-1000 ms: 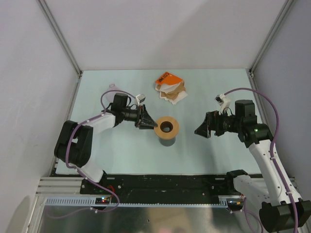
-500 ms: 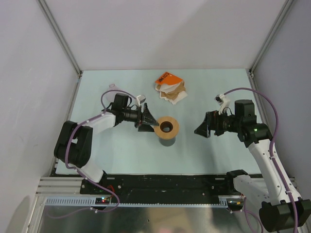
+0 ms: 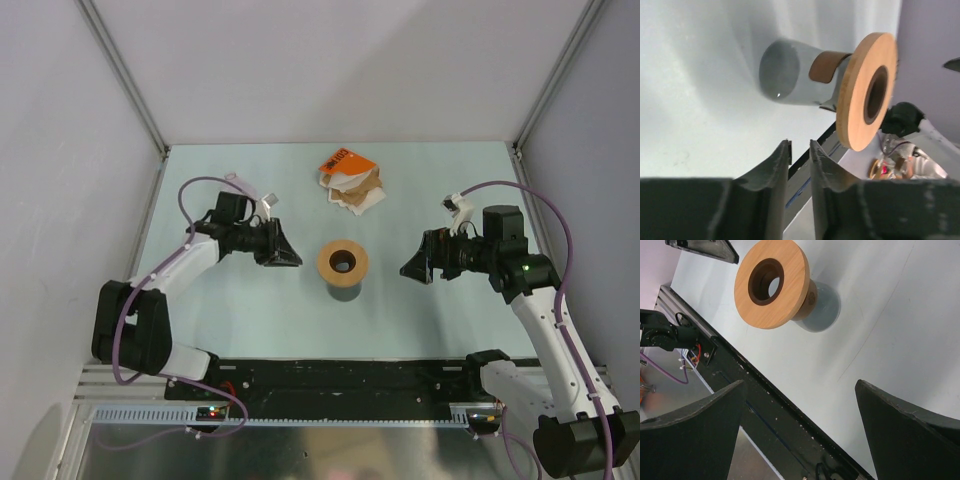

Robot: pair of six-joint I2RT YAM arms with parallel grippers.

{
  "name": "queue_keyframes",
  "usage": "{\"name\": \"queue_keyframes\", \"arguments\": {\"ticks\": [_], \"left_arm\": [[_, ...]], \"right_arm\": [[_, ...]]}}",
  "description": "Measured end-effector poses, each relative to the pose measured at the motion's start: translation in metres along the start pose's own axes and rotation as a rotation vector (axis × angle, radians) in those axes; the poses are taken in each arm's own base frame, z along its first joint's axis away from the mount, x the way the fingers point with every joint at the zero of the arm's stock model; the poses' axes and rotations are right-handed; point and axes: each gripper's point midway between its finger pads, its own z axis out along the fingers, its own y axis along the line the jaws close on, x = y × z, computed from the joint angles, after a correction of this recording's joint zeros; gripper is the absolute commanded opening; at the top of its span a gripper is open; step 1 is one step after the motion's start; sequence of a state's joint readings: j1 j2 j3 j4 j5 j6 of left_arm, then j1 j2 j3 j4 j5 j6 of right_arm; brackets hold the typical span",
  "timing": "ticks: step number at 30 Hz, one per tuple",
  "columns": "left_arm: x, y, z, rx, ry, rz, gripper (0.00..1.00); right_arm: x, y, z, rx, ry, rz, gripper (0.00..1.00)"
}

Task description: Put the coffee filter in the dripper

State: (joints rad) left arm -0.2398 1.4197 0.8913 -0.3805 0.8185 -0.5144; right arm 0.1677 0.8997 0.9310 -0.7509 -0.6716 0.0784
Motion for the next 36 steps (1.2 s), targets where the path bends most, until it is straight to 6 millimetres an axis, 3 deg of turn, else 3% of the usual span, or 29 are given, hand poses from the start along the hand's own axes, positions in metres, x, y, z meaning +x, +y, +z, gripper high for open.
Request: {"name": "queue_keyframes", "arguments": {"ticks": [4,9,15,36], "left_arm": [[0.008,0.002,0.003,-0.102,0.034,0.061,0.18],[0.01,-0.012,0.009,-0.132,0.056,0.146,0.17],[0.016,-0.011,0.015,-0.163,0.083,0.167,0.18],[0.02,-0.028,0.033,-0.132,0.151,0.209,0.22]], "right_arm": [[0.0,0.0,0.0,0.001,0.001,0.001,0.95],[0.0,-0.001,0.001,0.001,0.006,0.005,0.95],[0.001,-0.001,0.001,0.001,0.006,0.008,0.95],[0.0,-0.001,0.001,0.001,0.005,0.011,0.95]]}}
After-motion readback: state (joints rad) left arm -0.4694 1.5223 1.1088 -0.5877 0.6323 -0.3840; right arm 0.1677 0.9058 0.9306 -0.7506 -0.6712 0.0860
